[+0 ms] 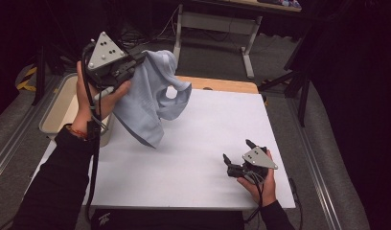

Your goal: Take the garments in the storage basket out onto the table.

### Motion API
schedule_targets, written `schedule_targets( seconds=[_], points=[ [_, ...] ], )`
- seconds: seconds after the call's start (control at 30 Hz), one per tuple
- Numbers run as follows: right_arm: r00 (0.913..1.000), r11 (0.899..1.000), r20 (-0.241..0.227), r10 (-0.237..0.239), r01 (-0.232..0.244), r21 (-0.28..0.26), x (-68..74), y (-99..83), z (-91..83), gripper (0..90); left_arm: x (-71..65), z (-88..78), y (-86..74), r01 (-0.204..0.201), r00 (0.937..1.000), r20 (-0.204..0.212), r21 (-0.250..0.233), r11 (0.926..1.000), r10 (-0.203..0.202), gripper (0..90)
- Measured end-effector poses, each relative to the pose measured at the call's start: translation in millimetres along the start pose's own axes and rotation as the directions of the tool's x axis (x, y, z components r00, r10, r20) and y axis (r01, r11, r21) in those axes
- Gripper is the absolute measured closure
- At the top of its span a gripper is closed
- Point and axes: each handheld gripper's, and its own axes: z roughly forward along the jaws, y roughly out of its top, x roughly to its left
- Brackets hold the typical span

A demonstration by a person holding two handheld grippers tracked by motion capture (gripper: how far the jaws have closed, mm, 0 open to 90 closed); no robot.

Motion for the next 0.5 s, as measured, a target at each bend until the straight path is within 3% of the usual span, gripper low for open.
schedule_targets(
  seconds=[0.5],
  points=[
    [0.9999,1.000,-0.010,-0.007,0.008,0.002,1.4,-0.3,0.5,7.3,-37.0,26.5,-27.1,0.010,0.9940,0.109,0.036,0.9993,-0.014,85.8]
  ],
)
